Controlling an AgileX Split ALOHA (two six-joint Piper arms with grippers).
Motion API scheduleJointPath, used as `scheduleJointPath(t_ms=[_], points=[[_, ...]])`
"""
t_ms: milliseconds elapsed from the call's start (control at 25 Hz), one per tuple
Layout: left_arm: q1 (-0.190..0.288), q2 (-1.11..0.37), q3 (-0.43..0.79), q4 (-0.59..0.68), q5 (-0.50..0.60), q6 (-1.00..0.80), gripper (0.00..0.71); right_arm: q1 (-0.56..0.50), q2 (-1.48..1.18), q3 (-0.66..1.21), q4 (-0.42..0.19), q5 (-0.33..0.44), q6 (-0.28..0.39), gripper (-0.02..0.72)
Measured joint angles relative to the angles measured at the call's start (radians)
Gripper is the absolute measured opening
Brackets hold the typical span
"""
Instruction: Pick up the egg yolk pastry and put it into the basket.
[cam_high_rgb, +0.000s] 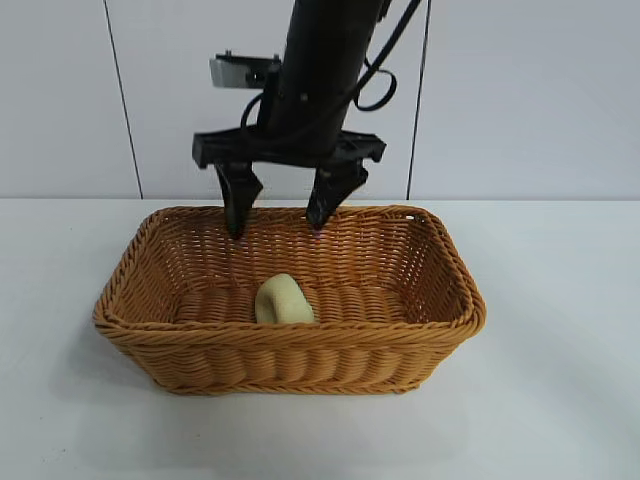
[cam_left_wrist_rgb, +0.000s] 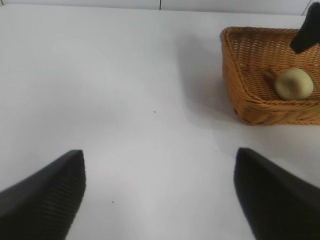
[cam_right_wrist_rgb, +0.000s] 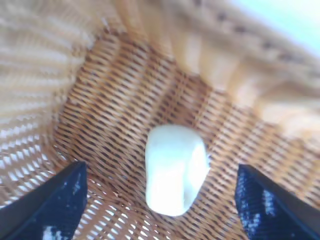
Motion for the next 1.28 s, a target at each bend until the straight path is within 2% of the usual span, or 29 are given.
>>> scheduleJointPath(t_ms=[80,160,240,640,760,800,880,1040,1280], points=[[0.0,0.0,0.0,0.0,0.0,0.0,0.631,0.0,0.0,-0.067,-0.055,0.071,0.021,0.568],[0.0,0.0,0.0,0.0,0.0,0.0,0.631,0.0,-0.004,-0.101,-0.106,0.09,0.048,0.568],[0.0,0.0,0.0,0.0,0.0,0.0,0.631,-0.003,-0.01,-0.117,-0.133,0.099,0.072,0.568],[0.0,0.0,0.0,0.0,0.0,0.001,0.631,-0.12,-0.009,-0.12,-0.145,0.102,0.078,0.568],[0.0,0.0,0.0,0.0,0.0,0.001,0.631,-0.195,-0.009,-0.12,-0.161,0.102,0.074,0.568],[0.0,0.0,0.0,0.0,0.0,0.001,0.631,-0.26,-0.009,-0.12,-0.175,0.102,0.074,0.568],[0.0,0.0,0.0,0.0,0.0,0.001,0.631,-0.327,-0.009,-0.12,-0.188,0.102,0.074,0.568],[0.0,0.0,0.0,0.0,0.0,0.001,0.631,-0.441,-0.009,-0.12,-0.194,0.102,0.074,0.568],[0.0,0.0,0.0,0.0,0.0,0.001,0.631,-0.541,-0.009,-0.12,-0.195,0.102,0.074,0.568]])
